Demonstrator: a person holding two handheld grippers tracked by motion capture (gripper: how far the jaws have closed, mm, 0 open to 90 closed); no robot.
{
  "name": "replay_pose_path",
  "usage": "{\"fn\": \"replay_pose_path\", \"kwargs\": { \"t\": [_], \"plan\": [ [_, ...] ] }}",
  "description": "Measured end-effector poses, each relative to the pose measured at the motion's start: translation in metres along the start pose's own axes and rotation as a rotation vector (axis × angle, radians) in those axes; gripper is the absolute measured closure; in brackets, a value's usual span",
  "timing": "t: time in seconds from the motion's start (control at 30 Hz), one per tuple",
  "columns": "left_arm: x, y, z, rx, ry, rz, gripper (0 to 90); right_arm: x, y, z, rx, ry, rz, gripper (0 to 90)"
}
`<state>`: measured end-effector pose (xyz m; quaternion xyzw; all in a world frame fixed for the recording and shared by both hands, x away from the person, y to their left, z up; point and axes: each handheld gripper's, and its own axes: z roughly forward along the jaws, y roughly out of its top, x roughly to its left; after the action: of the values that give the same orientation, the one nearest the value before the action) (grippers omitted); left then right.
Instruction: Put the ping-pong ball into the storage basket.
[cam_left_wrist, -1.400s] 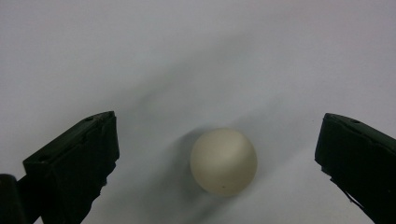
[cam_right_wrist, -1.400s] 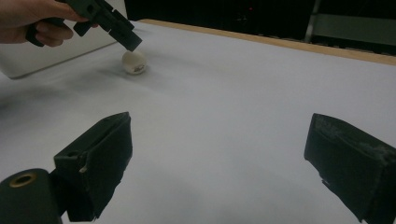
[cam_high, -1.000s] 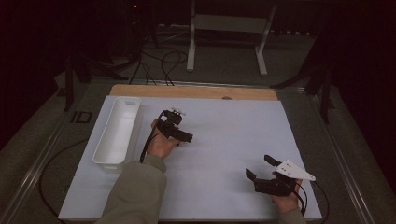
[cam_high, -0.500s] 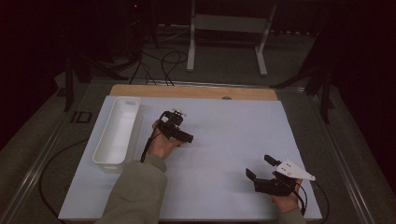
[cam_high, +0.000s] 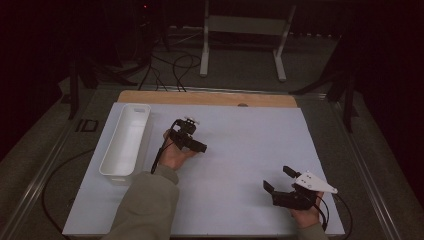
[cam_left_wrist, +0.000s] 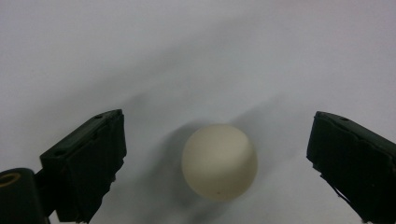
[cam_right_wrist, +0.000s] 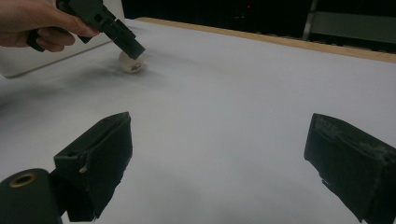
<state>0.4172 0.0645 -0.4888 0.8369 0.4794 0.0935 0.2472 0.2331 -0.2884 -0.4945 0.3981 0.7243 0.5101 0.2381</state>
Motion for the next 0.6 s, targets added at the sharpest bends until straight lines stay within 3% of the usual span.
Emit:
{"fn": "replay_pose_path", "kwargs": {
  "t": [0.27,0.3,0.6],
  "plan": [
    [-0.0016,-0.0007,0.0028,0.005,0.011,0.012,11.3,-0.0001,0.0,-0.0002,0.0,-0.001,0.001,7.0],
    [-0.0023,-0.0008,0.0035,0.011,0.027,0.018,13.0,0.0,0.0,-0.0002,0.001,-0.001,0.001,7.0],
    [-0.0034,-0.0018,0.0049,0.035,0.009,0.025,29.1,-0.0004,0.0001,-0.0005,-0.003,-0.001,0.0,7.0]
  ]
}}
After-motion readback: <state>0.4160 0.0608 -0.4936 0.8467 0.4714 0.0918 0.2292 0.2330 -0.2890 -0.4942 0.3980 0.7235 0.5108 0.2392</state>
